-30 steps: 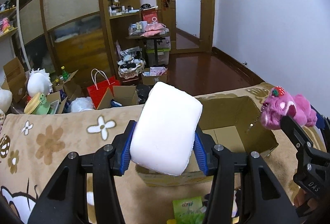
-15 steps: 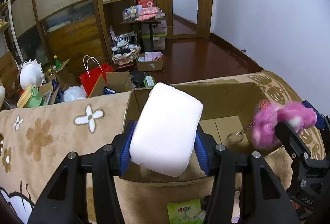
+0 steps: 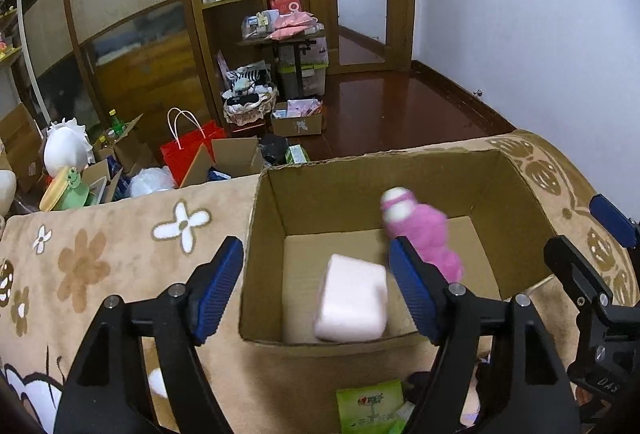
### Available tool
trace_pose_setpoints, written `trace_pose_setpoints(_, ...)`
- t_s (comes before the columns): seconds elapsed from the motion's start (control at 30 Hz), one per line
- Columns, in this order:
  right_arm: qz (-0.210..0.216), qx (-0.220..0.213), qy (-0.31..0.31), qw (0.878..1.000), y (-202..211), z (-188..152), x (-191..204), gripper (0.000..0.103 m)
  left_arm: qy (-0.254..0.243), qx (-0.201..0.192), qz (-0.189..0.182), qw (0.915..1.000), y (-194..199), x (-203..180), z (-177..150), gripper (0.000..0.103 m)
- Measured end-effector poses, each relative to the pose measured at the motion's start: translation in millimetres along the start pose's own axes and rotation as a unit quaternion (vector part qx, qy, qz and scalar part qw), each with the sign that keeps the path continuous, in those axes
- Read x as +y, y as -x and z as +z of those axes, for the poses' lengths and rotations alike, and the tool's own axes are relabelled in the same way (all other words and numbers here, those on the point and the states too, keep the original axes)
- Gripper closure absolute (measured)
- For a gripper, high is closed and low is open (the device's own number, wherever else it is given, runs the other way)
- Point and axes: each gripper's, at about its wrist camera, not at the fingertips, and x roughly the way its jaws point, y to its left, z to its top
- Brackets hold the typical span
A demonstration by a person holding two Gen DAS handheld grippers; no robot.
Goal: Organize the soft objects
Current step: 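Lower both held items into the box and open both tools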
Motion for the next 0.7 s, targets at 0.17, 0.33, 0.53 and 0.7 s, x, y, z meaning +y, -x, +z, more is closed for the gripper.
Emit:
trace_pose_setpoints(0.17,0.000,0.011,-0.007,1.000,5.1,-1.7,-0.8,0.001,0.008,0.009,0.002,0.9999,7.8,4.5,-4.3,0.017)
trace_pose_setpoints(0.33,-0.004,0.017,-0.008,1.000,17.0,-3.6,-3.0,0.000,-0.002,0.010,0.014,0.9998,23.2,4.6,-13.1,0.007)
trace_pose_setpoints(0.53,-0.003,0.030,-0.011,0.999,33.0,-2.5,-2.5,0.000,-0.012,0.020,0.019,0.9995,42.9,1.4,-24.7,0.006)
trace_pose_setpoints(0.7,-0.003,0.032,-0.017,0.999,51.0,-3.2,-2.2,0.000,-0.007,0.038,0.015,0.9992,59.6,4.9,-37.1,0.006)
